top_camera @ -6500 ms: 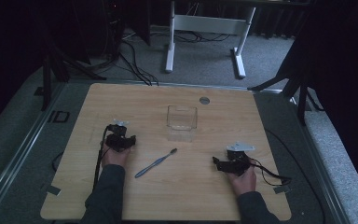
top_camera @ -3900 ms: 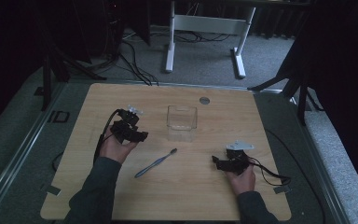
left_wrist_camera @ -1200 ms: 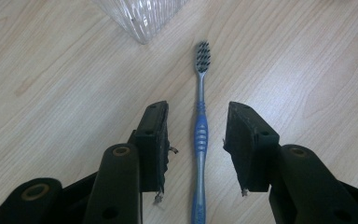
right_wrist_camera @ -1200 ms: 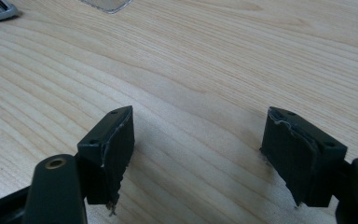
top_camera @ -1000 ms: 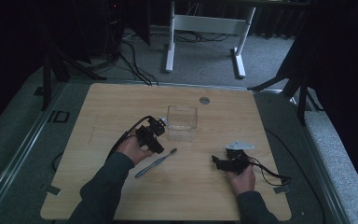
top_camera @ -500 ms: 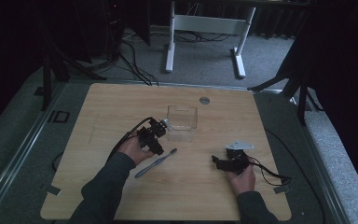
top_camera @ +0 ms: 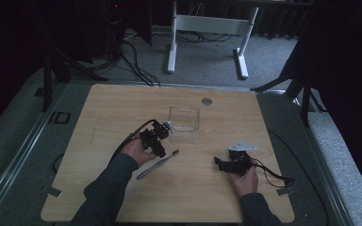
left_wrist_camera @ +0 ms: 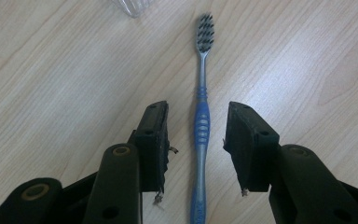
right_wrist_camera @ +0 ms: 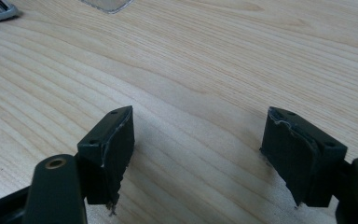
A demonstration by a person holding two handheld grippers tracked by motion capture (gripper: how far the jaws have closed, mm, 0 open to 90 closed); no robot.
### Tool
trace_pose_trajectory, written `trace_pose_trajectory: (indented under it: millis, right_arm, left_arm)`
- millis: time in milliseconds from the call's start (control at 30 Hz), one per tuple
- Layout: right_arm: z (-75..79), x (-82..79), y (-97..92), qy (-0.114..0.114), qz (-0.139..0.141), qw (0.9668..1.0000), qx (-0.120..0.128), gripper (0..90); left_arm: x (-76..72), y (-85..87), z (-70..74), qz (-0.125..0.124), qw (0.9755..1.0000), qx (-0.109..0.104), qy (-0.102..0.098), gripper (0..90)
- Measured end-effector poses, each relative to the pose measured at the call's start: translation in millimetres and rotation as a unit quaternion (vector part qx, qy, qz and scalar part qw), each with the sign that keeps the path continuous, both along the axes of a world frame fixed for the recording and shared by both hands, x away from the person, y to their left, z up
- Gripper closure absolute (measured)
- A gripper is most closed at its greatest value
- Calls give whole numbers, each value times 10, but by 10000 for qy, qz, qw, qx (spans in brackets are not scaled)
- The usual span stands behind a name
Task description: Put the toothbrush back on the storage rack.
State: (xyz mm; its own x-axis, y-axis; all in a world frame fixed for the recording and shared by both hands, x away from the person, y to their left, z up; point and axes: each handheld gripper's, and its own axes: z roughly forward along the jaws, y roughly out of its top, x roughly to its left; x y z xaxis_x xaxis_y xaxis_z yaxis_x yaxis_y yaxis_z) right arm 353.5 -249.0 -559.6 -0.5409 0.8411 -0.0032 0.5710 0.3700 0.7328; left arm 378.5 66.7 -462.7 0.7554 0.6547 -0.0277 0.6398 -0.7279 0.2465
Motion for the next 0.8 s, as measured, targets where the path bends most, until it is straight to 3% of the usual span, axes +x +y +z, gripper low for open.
trace_pose_trajectory:
  millis: [800]
  right_arm:
    - [0,3,0,4,7,10000,-2,250]
  left_arm:
    - [36,-63,-137,-100,9992,261,283,614]
